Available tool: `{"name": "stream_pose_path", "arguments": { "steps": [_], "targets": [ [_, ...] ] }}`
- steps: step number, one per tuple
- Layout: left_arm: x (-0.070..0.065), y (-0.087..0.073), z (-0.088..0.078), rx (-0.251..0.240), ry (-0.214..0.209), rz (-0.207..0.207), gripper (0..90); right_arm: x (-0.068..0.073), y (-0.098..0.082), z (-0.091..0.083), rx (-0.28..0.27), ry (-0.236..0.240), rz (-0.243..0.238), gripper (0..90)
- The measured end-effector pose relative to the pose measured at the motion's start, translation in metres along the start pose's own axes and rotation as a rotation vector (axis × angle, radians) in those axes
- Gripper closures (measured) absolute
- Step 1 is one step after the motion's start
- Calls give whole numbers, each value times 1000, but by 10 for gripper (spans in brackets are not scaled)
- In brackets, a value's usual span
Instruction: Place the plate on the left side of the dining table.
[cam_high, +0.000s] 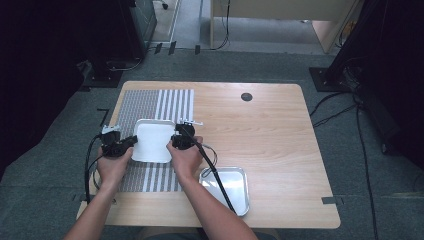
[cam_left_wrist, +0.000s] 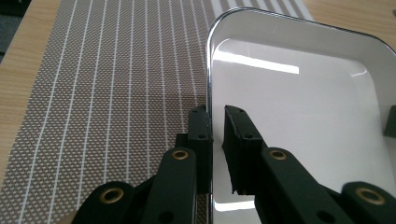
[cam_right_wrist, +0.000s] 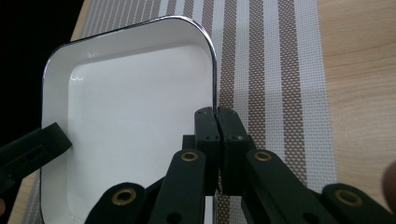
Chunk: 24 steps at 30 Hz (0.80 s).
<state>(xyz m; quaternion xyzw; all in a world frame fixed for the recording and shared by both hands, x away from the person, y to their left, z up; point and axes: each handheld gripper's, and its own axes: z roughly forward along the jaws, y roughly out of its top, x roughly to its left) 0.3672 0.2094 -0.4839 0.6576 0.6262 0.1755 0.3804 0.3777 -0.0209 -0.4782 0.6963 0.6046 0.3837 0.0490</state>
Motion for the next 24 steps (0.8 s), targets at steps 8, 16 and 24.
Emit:
{"name": "stream_pose_path", "arguments": {
  "steps": [8, 16, 24],
  "targets": [
    [10, 9, 24, 39, 28, -47, 834, 3, 13, 28, 11, -33, 2, 893],
    [20, 17, 42, 57, 57, -86, 868, 4, 19, 53, 15, -49, 26, 880],
    [31, 18, 32, 44, -11, -107, 775, 0, 20, 54, -24, 21, -7, 758]
  ]
}}
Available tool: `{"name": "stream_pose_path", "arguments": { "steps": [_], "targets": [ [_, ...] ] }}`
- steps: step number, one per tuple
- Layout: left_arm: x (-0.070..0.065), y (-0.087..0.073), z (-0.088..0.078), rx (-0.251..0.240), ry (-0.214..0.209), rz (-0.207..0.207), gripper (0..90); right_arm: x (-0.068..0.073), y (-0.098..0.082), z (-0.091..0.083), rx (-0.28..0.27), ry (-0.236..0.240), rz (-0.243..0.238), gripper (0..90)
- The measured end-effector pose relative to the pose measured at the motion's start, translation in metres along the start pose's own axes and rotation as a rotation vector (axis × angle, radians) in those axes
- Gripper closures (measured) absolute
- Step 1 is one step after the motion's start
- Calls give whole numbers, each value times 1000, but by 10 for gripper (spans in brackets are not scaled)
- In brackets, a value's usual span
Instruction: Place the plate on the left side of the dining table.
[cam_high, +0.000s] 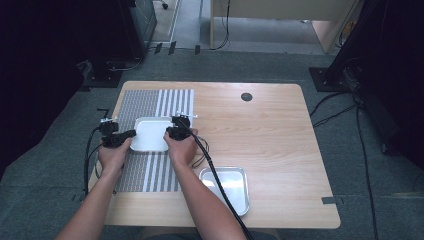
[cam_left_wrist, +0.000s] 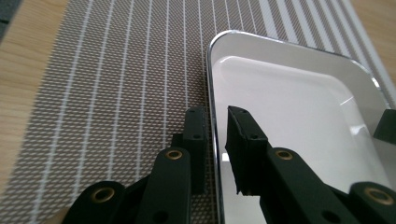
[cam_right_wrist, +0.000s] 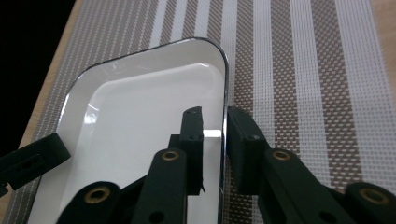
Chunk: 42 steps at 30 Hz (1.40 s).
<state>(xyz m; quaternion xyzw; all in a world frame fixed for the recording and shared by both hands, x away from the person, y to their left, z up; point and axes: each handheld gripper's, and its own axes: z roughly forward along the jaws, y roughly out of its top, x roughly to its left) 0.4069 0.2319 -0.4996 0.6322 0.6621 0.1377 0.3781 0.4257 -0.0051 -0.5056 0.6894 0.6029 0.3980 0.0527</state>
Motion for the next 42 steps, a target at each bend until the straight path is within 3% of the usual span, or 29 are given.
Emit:
{"name": "stream_pose_path", "arguments": {
  "steps": [4, 9, 13, 16, 19, 23, 31, 34, 36, 37, 39, 42],
  "targets": [
    [5, -5, -16, -13, -38, -2, 729, -4, 1, -13, -25, -15, -40, 733],
    [4, -9, -30, -2, -98, 2, 744, -10, -4, -23, 26, 31, -9, 700],
    [-1, -13, -34, 10, -86, 16, 769, -8, -10, -25, 72, 25, -51, 699],
    [-8, -15, -31, 35, -48, 58, 779, -7, -13, -24, 114, 24, -31, 741],
    [-10, -16, -24, 83, -49, 53, 826, -4, -15, -22, 135, 48, 0, 789],
    [-14, -19, -15, 104, -31, 63, 900, -4, -18, -20, 137, 34, 22, 861],
    [-22, -12, -4, 113, -27, 72, 900, -4, -18, -17, 104, 34, 87, 879],
    [-22, -8, -4, 85, -24, 52, 900, -3, -18, -18, 84, 16, 91, 883],
    [-22, -6, -9, 52, -47, 44, 900, -3, -18, -18, 75, 11, 105, 883],
    [-22, -5, -14, 21, -40, 45, 900, -3, -18, -19, 67, 7, 117, 882],
    [-21, -5, -20, 4, -25, 45, 900, -2, -19, -20, 53, 8, 140, 882],
    [-18, -7, -23, 8, 15, 51, 848, -1, -20, -20, 50, 3, 133, 882]
  ]
}}
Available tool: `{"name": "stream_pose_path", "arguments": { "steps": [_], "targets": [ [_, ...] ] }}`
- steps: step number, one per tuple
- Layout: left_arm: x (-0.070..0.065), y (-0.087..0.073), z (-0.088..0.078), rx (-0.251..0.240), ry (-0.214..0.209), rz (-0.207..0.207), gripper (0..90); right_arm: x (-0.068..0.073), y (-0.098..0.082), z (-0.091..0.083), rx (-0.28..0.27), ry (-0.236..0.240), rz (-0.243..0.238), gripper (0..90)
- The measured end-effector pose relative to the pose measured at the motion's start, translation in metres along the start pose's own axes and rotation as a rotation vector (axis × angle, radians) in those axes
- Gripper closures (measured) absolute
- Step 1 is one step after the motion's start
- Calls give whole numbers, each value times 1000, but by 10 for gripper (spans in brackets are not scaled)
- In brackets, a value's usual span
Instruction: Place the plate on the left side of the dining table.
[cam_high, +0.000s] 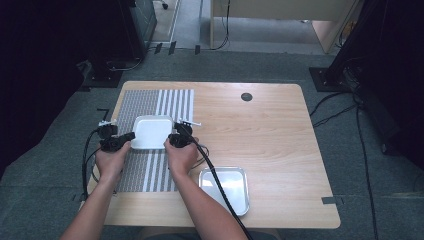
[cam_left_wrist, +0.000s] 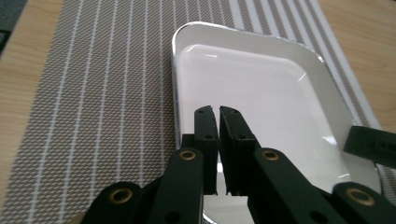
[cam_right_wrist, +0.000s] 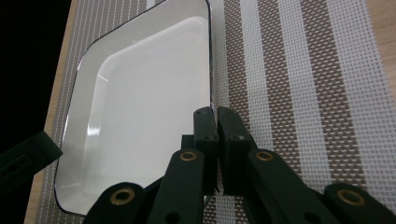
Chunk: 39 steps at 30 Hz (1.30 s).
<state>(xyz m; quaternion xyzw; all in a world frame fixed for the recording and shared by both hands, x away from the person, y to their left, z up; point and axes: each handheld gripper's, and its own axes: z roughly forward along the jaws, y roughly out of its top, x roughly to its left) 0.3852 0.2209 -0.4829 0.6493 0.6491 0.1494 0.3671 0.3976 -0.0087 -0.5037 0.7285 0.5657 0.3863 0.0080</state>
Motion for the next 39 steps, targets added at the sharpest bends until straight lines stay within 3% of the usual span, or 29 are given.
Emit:
{"name": "stream_pose_path", "arguments": {
  "steps": [2, 5, 8, 9, 11, 13, 16, 20, 30, 32, 34, 39],
  "targets": [
    [3, -2, 1, 9, 25, 2, 817, -1, -1, 0, 1, 0, 0, 881],
    [3, -3, 1, -2, 27, 2, 807, -1, -2, 1, 0, -1, 6, 881],
    [3, -2, -6, -65, 55, -19, 791, -1, -3, 1, -4, -4, 8, 881],
    [3, -3, -6, -65, 56, -22, 787, 0, -3, 1, -5, -4, 9, 881],
    [2, -5, -2, -15, 47, -13, 760, -1, -3, 0, -7, -4, 10, 881],
    [0, -9, 1, 13, 65, 8, 730, -1, -3, 0, -4, -1, 21, 880],
    [1, -11, 8, 41, 89, 13, 781, -1, -2, -1, -8, 6, 29, 879],
    [2, -11, 13, 37, 94, 3, 862, -2, -2, 0, -12, 5, 31, 878],
    [3, -5, 16, 42, 96, 1, 856, -4, 2, 4, -17, 24, 26, 874],
    [2, -6, 13, 16, 106, 6, 773, -5, 2, 3, -30, 27, 27, 842],
    [3, -8, 8, -13, 76, 0, 680, -5, 4, -1, -61, 55, 17, 777],
    [7, -9, -3, -35, 97, -16, 451, -9, 12, -16, -123, 91, -50, 693]
  ]
}}
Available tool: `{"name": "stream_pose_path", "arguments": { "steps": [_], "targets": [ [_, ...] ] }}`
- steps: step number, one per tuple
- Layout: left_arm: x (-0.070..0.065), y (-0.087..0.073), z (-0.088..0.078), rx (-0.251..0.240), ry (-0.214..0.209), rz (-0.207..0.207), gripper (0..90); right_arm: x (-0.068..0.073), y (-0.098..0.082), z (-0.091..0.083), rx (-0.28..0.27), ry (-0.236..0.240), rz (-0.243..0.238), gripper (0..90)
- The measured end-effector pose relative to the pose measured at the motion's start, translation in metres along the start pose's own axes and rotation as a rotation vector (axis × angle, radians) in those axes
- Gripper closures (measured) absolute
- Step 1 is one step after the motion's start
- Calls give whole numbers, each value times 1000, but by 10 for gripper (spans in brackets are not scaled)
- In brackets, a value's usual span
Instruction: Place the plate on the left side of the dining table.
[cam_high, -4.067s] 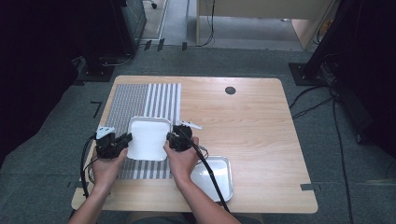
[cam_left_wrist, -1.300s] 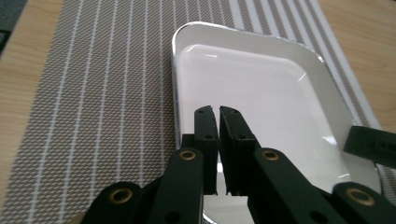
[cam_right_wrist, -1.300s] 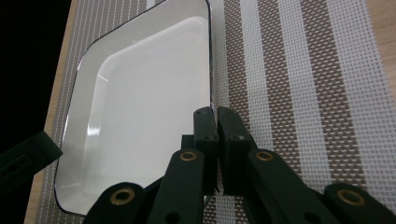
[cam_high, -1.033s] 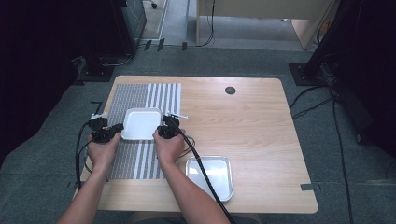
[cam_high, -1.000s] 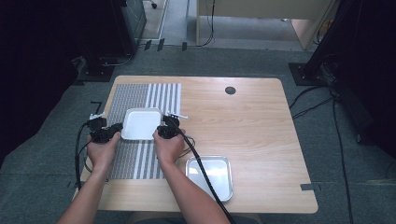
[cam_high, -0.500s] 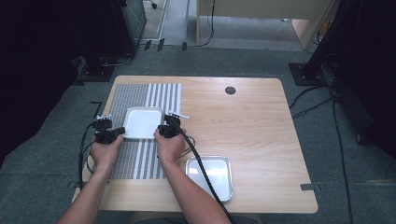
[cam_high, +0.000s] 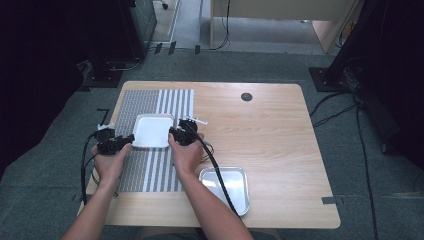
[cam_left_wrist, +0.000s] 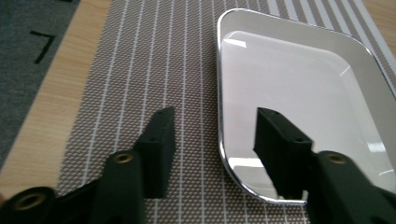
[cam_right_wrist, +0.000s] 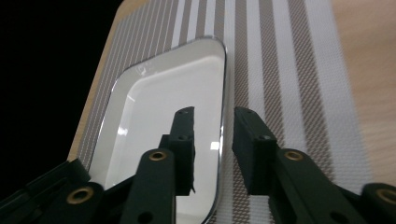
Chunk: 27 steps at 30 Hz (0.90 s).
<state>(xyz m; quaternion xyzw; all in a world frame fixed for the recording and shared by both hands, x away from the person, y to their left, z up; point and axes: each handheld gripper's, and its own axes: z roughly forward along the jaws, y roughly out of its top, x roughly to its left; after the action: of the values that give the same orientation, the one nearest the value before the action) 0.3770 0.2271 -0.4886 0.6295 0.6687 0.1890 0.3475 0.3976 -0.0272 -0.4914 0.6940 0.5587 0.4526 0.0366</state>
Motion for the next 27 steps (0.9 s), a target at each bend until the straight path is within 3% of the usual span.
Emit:
{"name": "stream_pose_path", "arguments": {
  "steps": [2, 4, 6, 9, 10, 12, 14, 17, 18, 23, 27],
  "targets": [
    [0, 1, -5, -7, -12, -9, 378, -2, 5, -8, -23, 6, -26, 655],
    [-2, 1, -13, -22, -23, -1, 316, -4, 10, -15, -34, 49, -47, 606],
    [-5, 1, -20, -32, -20, 31, 276, -5, 14, -23, -45, 64, -87, 579],
    [-10, -2, -29, -45, -23, 87, 204, -6, 19, -36, -105, 109, -213, 492],
    [-11, -2, -31, -49, -25, 94, 186, -6, 20, -41, -118, 90, -280, 464],
    [-13, -4, -38, -65, -27, 102, 187, -8, 22, -49, -111, 73, -332, 380],
    [-14, -5, -45, -83, -48, 104, 216, -15, 25, -56, -74, 65, -345, 326],
    [-17, -8, -54, -113, -34, 119, 213, -27, 29, -69, -70, 74, -340, 270],
    [-18, -9, -56, -113, -18, 126, 192, -31, 29, -72, -67, 64, -358, 268],
    [-25, -22, -62, -93, -41, 199, 178, -50, 31, -92, -69, 29, -399, 257],
    [-25, -31, -62, -80, -42, 183, 158, -63, 31, -107, -69, -15, -440, 255]
  ]
}}
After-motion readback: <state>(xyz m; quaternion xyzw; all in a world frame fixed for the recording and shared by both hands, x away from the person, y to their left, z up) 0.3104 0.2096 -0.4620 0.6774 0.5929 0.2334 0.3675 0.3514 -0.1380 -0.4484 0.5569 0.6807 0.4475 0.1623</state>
